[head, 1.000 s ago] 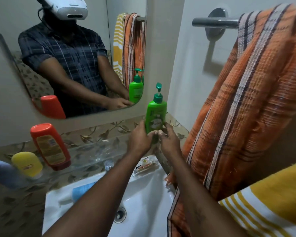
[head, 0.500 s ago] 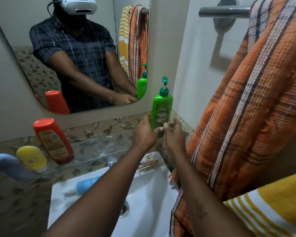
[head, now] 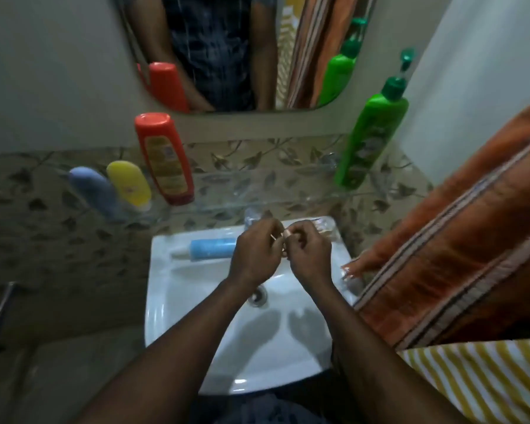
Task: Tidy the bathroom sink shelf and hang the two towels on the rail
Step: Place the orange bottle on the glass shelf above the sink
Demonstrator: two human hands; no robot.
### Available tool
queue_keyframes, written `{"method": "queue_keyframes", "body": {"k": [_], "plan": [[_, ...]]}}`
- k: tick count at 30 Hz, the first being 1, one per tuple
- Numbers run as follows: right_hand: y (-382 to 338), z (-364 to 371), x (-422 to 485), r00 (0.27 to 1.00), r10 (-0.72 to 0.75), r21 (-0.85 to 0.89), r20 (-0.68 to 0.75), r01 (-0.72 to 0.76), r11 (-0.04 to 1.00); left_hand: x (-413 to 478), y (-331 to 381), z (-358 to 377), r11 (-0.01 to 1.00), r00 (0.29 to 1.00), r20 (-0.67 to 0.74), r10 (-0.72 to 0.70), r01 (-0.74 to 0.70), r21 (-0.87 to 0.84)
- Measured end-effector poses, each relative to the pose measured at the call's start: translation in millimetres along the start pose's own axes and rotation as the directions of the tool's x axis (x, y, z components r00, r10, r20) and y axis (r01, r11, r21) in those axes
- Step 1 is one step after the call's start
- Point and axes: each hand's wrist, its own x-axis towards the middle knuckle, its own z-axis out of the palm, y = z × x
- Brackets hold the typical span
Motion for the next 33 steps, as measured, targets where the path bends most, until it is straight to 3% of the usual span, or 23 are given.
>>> {"method": "queue_keyframes", "body": {"k": [3,5,8,11,15,20,26,30,33], "plan": [[9.4,37.7,-13.0,0.965,0.049,-0.044,0.259,-0.038,0.998,-19.7,-43.4,-15.6,0.988,0.99,0.035,-0.136,0.133,0.079],[14.3,64.5,-14.3,0.913,0.079,-0.163,0.401,-0.014,0.987,-25.4,-68.3,-26.7,0.949,0.955,0.03,-0.294,0.288,0.132],[12.3,106.9,-6.6,0.843,0.039,-0.361,0.537,0.188,0.913,-27.1,-102.1,-41.5,0.838,0.853,-0.025,-0.522,0.518,0.175],[14.3,148.2,4.2,0.762,-0.004,-0.496,0.647,0.425,0.757,-28.8,-124.8,-50.0,0.742,0.763,-0.001,-0.647,0.629,0.231],[13.6,189.3,21.6,0.723,0.029,-0.628,0.691,0.58,0.519,-28.0,-146.7,-51.4,0.687,0.69,0.043,-0.722,0.708,0.168],[12.6,210.1,32.9,0.772,0.052,-0.719,0.634,0.562,0.409,-24.8,-158.6,-48.3,0.641,0.637,0.077,-0.767,0.761,0.098],[25.7,198.0,10.0,0.812,0.062,-0.701,0.58,0.46,0.545,-33.4,-153.2,-45.5,0.65,0.644,0.12,-0.756,0.76,0.011],[20.2,163.5,-14.9,0.853,0.027,-0.545,0.521,0.308,0.78,-45.0,-131.3,-48.2,0.649,0.676,0.06,-0.734,0.725,-0.232],[10.0,128.7,-34.4,0.883,0.008,-0.352,0.47,0.179,0.919,-58.7,-97.9,-44.1,0.697,0.738,0.025,-0.674,0.647,-0.31]]}}
